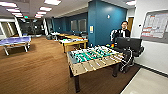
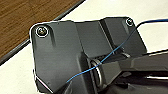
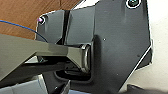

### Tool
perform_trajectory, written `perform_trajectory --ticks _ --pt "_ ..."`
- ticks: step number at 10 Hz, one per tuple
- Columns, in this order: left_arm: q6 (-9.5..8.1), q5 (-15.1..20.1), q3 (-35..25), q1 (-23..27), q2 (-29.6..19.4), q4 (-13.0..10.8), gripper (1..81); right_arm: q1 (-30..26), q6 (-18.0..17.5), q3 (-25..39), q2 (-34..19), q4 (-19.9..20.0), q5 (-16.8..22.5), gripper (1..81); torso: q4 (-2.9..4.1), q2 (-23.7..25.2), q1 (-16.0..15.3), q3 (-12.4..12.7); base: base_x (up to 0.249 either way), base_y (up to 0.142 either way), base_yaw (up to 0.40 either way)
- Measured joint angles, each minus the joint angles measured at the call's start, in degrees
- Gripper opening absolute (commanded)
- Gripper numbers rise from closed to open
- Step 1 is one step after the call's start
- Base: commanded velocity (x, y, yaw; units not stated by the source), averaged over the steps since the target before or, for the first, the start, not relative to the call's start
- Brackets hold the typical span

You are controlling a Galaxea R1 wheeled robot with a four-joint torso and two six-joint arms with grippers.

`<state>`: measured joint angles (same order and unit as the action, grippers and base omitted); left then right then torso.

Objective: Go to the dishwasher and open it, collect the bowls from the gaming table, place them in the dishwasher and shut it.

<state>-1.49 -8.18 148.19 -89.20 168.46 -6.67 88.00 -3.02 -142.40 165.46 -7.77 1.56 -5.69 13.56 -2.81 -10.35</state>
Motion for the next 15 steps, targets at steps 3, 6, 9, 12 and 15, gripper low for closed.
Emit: perform_trajectory --ticks 3,6,9,12,15 --pt "0.15 0.2 1.4 -0.2 1.0 0.0 81.1 -0.1 0.0 -0.2 0.2 0.0 0.0 81.1 0.0 0.0 0.0 0.0 0.0 0.0 0.355" --pt "0.15 0.2 1.9 -0.1 1.0 0.0 81.1 -0.2 0.0 -0.2 0.2 0.0 0.0 81.1 0.0 0.0 0.1 0.0 0.0 0.0 0.355" --pt "0.17 0.3 2.1 -0.1 1.2 0.0 81.1 -0.5 0.0 -0.2 0.7 -0.1 0.0 81.1 0.0 0.0 0.1 0.0 0.0 0.0 0.355" --pt "0.17 0.3 2.1 -0.1 1.3 0.0 81.1 -0.4 0.0 -0.3 1.0 -0.2 0.0 81.1 0.0 0.0 0.1 0.0 0.0 0.0 0.353" --pt "0.17 0.3 2.1 0.0 1.3 0.0 81.1 -0.4 0.0 -1.1 1.2 -0.2 0.0 81.1 0.0 0.0 0.1 0.0 0.0 0.0 0.294"
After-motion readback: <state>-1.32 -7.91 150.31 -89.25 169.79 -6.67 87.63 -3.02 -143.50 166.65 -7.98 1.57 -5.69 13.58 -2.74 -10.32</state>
